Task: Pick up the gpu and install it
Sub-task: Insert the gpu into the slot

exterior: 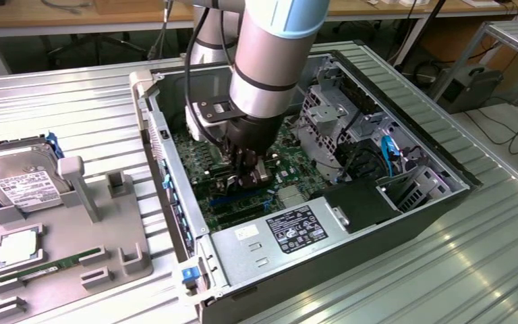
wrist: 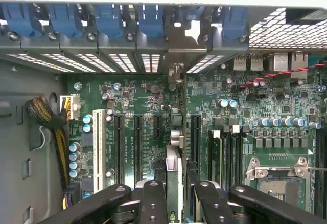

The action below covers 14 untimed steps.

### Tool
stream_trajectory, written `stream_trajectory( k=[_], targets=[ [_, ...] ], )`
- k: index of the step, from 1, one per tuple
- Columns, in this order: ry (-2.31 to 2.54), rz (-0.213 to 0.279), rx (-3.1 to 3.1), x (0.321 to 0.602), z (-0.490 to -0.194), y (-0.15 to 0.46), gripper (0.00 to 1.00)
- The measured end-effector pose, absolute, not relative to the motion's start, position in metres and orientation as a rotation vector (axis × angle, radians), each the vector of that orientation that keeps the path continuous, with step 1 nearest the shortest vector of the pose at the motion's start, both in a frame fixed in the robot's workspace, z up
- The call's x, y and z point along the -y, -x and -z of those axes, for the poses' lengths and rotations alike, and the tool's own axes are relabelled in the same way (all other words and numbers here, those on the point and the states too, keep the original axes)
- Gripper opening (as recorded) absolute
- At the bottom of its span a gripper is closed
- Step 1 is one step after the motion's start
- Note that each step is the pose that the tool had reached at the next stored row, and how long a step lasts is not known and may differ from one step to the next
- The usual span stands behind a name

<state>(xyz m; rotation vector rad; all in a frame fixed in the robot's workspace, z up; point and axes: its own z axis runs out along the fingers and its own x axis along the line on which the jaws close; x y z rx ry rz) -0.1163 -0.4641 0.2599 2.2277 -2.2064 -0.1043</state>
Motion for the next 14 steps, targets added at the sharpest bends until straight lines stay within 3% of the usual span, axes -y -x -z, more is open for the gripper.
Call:
stream_trajectory(
  k=[14],
  targets=[
    [-2.229, 0.104, 2.205, 0.4639, -0.2532, 0.1163, 0.26]
  ],
)
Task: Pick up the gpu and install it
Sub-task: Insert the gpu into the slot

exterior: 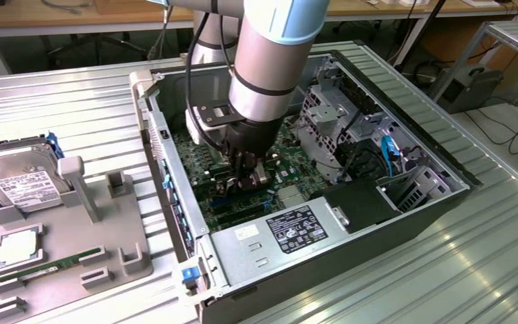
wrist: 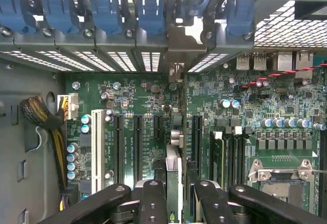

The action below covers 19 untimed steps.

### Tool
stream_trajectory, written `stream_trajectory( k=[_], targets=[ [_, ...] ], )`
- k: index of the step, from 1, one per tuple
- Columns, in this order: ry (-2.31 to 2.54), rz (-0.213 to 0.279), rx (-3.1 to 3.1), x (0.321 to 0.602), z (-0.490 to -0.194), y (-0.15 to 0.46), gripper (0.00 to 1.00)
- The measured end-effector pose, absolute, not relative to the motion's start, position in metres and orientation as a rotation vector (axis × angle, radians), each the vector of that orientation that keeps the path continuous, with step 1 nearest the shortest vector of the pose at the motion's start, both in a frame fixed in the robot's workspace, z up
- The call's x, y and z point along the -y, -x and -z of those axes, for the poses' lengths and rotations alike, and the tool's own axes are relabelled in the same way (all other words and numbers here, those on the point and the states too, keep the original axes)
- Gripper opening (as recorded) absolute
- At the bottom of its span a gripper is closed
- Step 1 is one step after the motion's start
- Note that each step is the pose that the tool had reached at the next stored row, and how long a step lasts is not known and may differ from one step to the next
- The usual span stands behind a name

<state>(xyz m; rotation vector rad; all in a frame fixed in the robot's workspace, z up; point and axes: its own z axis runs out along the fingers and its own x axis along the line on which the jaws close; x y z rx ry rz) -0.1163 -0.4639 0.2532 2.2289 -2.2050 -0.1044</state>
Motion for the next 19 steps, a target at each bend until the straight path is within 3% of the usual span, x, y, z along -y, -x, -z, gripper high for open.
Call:
stream_trajectory(
  k=[7, 8, 11, 19],
  targets=[
    [-2.229, 0.105, 2.206, 0.464, -0.253, 0.116, 0.27],
    [-2.229, 0.104, 2.205, 0.464, -0.253, 0.116, 0.34],
    [-2.229, 0.104, 2.205, 0.464, -0.255, 0.116, 0.34],
    [-2.229, 0.104, 2.205, 0.463, -0.286, 0.116, 0.33]
  ],
)
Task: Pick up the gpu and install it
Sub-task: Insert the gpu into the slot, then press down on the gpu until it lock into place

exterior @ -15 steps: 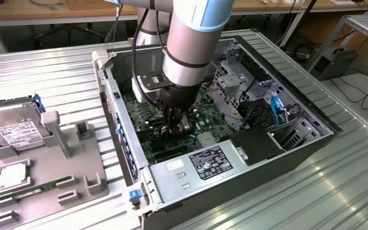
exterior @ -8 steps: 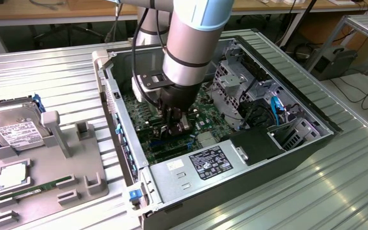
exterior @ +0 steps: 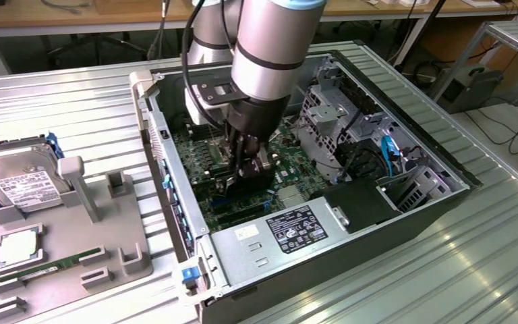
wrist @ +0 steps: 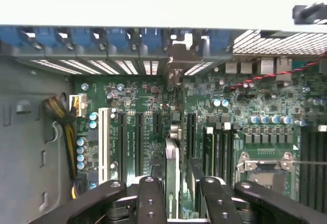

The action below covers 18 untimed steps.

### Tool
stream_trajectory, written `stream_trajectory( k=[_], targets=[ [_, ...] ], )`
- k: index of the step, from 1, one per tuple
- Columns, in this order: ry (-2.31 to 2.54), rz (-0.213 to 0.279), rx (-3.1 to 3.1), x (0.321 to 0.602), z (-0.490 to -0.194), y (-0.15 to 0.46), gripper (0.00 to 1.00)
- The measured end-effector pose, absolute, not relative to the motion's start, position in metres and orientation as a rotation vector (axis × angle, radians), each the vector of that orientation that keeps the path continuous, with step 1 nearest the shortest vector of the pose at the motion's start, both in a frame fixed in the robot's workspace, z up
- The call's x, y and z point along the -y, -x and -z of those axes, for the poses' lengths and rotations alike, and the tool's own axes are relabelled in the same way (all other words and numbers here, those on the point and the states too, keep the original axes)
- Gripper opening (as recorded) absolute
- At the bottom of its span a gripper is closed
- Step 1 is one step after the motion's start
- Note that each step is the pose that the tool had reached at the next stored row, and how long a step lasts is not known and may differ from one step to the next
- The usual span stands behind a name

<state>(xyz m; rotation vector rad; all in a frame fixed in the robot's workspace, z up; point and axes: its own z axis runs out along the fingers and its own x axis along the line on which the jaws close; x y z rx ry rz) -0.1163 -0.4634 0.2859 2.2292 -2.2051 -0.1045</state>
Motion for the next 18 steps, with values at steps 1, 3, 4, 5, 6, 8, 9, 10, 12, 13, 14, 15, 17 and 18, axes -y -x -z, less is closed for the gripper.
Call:
stream_trajectory(
  k=[1, 3, 4, 5, 6, 8, 9, 10, 12, 13, 14, 15, 17, 18],
  targets=[
    [-2.229, 0.104, 2.205, 0.463, -0.286, 0.116, 0.33],
    [-2.229, 0.104, 2.205, 0.461, -0.286, 0.117, 0.19],
    [-2.229, 0.104, 2.205, 0.46, -0.286, 0.118, 0.13],
    [-2.23, 0.104, 2.205, 0.46, -0.286, 0.119, 0.11],
    [-2.231, 0.102, 2.205, 0.459, -0.286, 0.12, 0.11],
    [-2.234, 0.097, 2.207, 0.457, -0.283, 0.123, 0.11],
    [-2.236, 0.094, 2.207, 0.455, -0.281, 0.124, 0.11],
    [-2.238, 0.093, 2.206, 0.454, -0.28, 0.124, 0.11],
    [-2.244, 0.092, 2.201, 0.453, -0.277, 0.124, 0.11],
    [-2.245, 0.092, 2.199, 0.452, -0.276, 0.124, 0.11],
    [-2.248, 0.091, 2.195, 0.452, -0.275, 0.124, 0.11],
    [-2.249, 0.09, 2.193, 0.452, -0.274, 0.124, 0.11],
    [-2.252, 0.089, 2.189, 0.452, -0.274, 0.124, 0.11],
    [-2.254, 0.089, 2.187, 0.452, -0.273, 0.124, 0.11]
  ],
)
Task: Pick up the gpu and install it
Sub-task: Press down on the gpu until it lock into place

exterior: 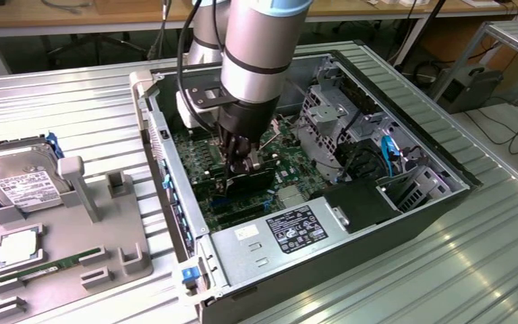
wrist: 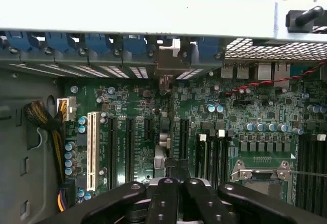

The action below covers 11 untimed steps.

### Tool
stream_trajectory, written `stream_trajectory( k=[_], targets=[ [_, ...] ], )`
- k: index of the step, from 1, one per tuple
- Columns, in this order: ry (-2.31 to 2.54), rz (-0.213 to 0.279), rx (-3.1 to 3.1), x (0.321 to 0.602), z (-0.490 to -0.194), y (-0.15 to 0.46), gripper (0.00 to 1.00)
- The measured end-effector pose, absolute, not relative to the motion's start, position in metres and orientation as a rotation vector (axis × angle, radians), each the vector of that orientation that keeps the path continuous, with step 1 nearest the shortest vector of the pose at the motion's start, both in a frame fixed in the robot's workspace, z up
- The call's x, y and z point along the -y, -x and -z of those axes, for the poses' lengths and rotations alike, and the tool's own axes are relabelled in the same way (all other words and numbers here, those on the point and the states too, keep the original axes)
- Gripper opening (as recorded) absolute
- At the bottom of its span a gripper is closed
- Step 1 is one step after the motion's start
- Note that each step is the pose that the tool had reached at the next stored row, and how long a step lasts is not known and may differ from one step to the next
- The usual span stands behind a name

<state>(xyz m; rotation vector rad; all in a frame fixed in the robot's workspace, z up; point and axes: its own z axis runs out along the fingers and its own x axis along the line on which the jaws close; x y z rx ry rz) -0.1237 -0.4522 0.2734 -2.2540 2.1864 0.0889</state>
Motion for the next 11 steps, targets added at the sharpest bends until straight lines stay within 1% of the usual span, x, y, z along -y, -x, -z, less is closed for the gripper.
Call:
stream_trajectory(
  k=[11],
  targets=[
    [2.275, -0.085, -2.169, 0.4522, -0.2732, 0.128, 0.11]
  ],
)
